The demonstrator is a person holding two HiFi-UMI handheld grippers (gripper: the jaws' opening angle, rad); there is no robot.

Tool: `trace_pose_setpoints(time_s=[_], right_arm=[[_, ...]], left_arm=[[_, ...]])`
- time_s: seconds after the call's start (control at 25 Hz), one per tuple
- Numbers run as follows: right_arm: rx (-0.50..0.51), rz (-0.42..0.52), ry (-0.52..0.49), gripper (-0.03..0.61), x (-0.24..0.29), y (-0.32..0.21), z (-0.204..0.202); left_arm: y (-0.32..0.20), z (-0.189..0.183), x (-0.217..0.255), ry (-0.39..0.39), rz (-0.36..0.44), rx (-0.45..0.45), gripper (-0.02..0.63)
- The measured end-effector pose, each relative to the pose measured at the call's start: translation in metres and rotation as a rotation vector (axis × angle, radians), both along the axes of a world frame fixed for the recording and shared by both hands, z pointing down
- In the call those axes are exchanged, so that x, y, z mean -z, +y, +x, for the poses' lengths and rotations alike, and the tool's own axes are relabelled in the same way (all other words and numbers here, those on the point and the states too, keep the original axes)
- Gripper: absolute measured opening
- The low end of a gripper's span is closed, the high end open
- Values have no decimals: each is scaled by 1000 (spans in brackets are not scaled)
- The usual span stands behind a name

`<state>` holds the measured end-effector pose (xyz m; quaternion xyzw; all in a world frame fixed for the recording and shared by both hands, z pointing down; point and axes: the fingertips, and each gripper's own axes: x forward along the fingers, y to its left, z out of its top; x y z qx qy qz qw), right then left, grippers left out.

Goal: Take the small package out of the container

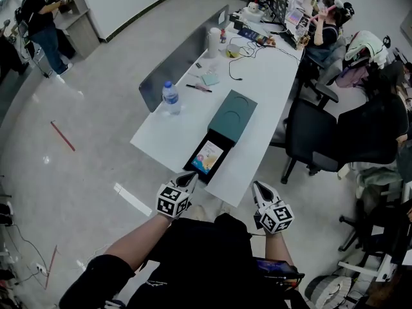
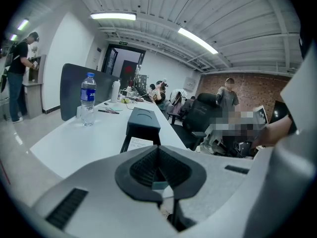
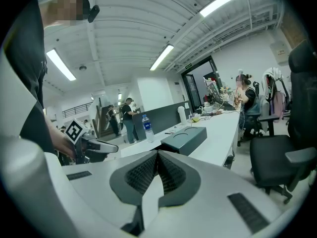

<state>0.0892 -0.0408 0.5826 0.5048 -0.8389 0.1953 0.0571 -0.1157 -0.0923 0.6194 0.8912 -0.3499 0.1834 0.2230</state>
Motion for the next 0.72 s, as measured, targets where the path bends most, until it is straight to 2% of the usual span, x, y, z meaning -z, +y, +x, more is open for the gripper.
trace_pose_setpoints(time_s=[0.32,0.72], right_arm=[[50,6,-14,25,2,-32,22],[131,-5,-37,25,-5,-67,33]], left_arm=[[-17,20,-5,-51,-17,26,9],[-35,32,-33,-195,-87,51,9]])
